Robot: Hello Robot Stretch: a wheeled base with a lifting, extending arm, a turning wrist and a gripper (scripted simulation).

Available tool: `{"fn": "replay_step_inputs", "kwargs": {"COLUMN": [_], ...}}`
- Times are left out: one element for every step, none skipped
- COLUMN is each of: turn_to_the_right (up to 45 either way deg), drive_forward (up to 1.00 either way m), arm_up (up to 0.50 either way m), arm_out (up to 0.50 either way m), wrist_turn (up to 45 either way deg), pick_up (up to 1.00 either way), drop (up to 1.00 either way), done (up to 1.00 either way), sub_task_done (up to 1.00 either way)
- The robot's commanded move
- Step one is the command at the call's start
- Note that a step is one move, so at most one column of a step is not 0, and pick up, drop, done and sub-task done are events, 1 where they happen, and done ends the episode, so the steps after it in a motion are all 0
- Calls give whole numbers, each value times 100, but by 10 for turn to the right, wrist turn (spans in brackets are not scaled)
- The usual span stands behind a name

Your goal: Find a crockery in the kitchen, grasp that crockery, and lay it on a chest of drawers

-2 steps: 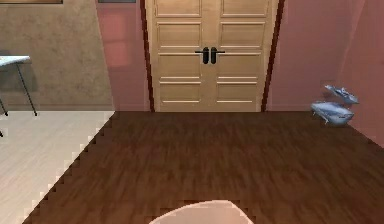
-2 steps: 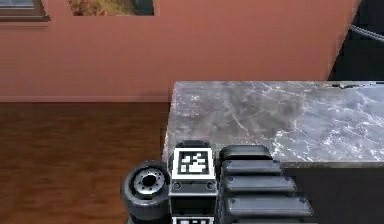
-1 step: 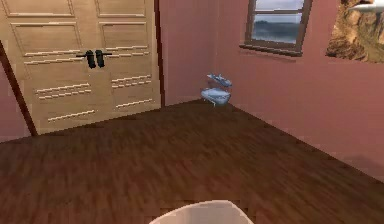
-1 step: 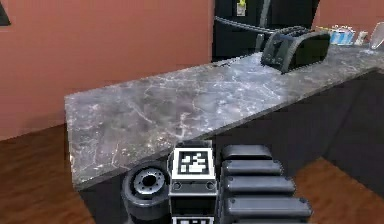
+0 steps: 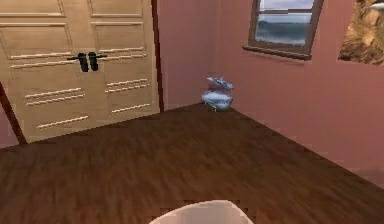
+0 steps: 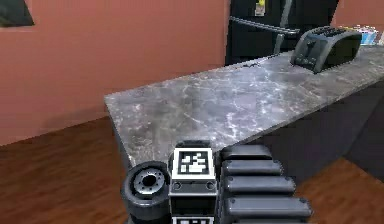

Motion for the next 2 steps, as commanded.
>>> {"fn": "replay_step_inputs", "kwargs": {"turn_to_the_right": [-450,-450], "drive_forward": [0,0], "arm_up": [0,0], "arm_out": [0,0], "wrist_turn": [0,0], "pick_up": [0,0], "drop": [0,0], "done": [0,0], "sub_task_done": [0,0]}}
